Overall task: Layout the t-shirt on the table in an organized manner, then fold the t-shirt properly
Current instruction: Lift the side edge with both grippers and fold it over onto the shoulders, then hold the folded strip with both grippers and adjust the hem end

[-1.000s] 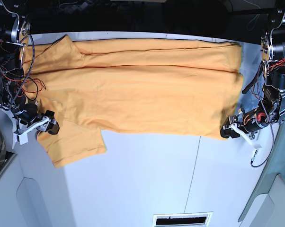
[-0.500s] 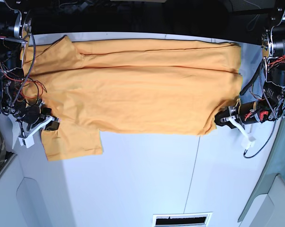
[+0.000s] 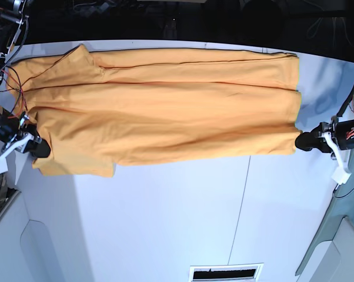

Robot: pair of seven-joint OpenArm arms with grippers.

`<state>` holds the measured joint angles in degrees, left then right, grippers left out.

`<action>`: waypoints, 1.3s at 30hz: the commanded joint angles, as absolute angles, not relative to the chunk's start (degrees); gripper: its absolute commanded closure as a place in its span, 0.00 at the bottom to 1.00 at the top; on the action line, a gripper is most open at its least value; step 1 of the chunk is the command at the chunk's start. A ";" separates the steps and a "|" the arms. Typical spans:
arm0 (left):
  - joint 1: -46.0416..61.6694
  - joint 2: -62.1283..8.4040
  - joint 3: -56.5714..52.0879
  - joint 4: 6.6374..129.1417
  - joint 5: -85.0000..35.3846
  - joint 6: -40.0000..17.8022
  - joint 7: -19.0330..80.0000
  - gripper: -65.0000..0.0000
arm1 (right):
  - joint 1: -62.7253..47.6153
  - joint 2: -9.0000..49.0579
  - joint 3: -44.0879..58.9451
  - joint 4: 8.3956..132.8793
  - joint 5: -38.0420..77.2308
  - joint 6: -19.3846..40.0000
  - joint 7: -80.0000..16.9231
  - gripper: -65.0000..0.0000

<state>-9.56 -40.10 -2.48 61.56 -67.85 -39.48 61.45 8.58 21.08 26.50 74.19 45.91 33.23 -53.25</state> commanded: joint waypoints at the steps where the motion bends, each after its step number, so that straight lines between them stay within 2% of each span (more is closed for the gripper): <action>1: -9.02 -42.98 -2.92 64.07 -70.11 -40.00 60.90 1.00 | 7.55 22.20 27.94 77.25 47.97 33.89 -53.08 1.00; 7: -1.54 -48.12 -2.92 72.97 -71.40 -40.00 62.08 1.00 | -3.95 22.17 31.38 88.60 49.34 33.93 -53.65 1.00; 15: 4.47 -48.53 -2.92 75.33 -71.37 -40.00 63.07 1.00 | -17.45 21.71 34.68 102.59 50.15 34.11 -53.08 1.00; 22: 8.62 -46.00 -2.92 75.31 -70.26 -40.00 62.74 1.00 | -22.59 20.62 34.74 101.38 46.94 33.65 -51.22 1.00; 23: 8.78 -45.23 -2.92 75.31 -70.26 -40.00 62.76 0.94 | -22.57 20.21 34.76 100.44 46.37 33.65 -50.68 1.00; 24: 8.93 -44.38 -2.92 75.31 -70.15 -40.00 62.76 0.87 | -22.52 19.81 34.74 99.39 45.71 33.65 -49.63 0.94; 26: 8.91 -42.63 -2.92 75.31 -69.14 -40.00 62.61 0.74 | -22.52 19.22 34.74 96.86 44.93 33.65 -46.83 0.71; 28: 8.91 -41.08 -2.92 75.31 -67.35 -40.00 61.04 0.69 | -22.39 19.03 34.74 94.28 43.97 33.65 -44.36 0.57; 39: 8.91 -39.22 -2.92 75.31 -64.23 -40.00 59.57 0.69 | -18.79 19.05 38.79 96.23 46.48 33.19 -43.29 0.55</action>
<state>9.52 -38.06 -2.42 74.61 -63.26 -39.48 60.18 -19.11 18.00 38.39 95.18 45.43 32.99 -44.66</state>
